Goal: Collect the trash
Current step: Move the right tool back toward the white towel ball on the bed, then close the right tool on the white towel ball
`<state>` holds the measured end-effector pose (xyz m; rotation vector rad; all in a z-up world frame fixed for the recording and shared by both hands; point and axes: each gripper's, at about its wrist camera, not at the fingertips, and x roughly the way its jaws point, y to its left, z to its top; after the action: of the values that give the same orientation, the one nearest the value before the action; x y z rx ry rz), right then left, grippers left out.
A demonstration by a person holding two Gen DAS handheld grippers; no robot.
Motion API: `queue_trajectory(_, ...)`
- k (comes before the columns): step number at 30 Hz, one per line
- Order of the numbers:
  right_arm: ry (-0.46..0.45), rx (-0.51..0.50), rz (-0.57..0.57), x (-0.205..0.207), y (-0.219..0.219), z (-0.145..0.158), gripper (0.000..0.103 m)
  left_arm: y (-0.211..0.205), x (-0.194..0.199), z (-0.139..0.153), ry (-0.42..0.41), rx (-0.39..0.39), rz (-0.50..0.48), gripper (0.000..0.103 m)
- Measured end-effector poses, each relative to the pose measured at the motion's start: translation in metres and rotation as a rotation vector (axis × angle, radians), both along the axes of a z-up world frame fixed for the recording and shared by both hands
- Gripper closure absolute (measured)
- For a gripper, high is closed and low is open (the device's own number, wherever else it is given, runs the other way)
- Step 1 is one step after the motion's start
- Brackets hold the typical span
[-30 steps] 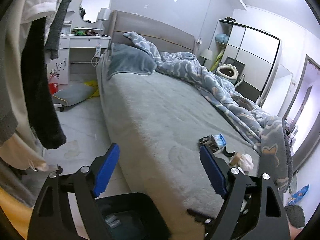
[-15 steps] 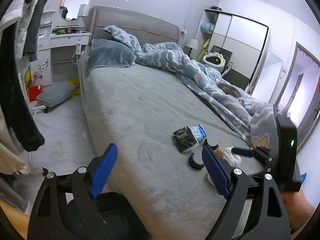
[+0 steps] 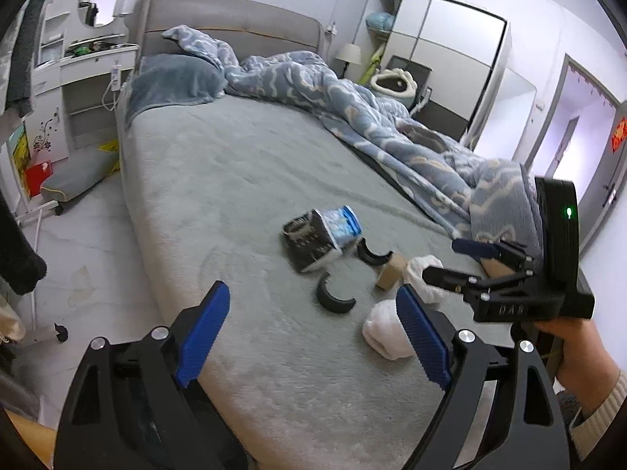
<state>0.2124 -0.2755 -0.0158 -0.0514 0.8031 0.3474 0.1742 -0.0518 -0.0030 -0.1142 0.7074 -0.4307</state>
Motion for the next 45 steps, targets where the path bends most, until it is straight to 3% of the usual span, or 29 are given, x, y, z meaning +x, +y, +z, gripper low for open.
queue_trajectory(16, 0.051, -0.011, 0.002, 0.008, -0.045, -0.031, 0.013, -0.073, 0.007, -0.037, 0.055, 0.089, -0.134, 0.014)
queue_trajectory(33, 0.090, 0.008, 0.004, 0.009, -0.076, -0.055, 0.013, -0.119, 0.025, -0.079, 0.162, 0.129, -0.174, 0.015)
queue_trajectory(39, 0.086, 0.010, 0.014, 0.007, -0.084, -0.059, 0.013, -0.131, 0.030, -0.092, 0.197, 0.142, -0.179, 0.025)
queue_trajectory(42, 0.089, 0.025, 0.017, 0.007, -0.088, -0.060, 0.013, -0.134, 0.032, -0.097, 0.206, 0.155, -0.176, 0.039)
queue_trajectory(45, 0.087, 0.051, 0.027, 0.007, -0.090, -0.060, 0.013, -0.136, 0.034, -0.096, 0.206, 0.149, -0.181, 0.044)
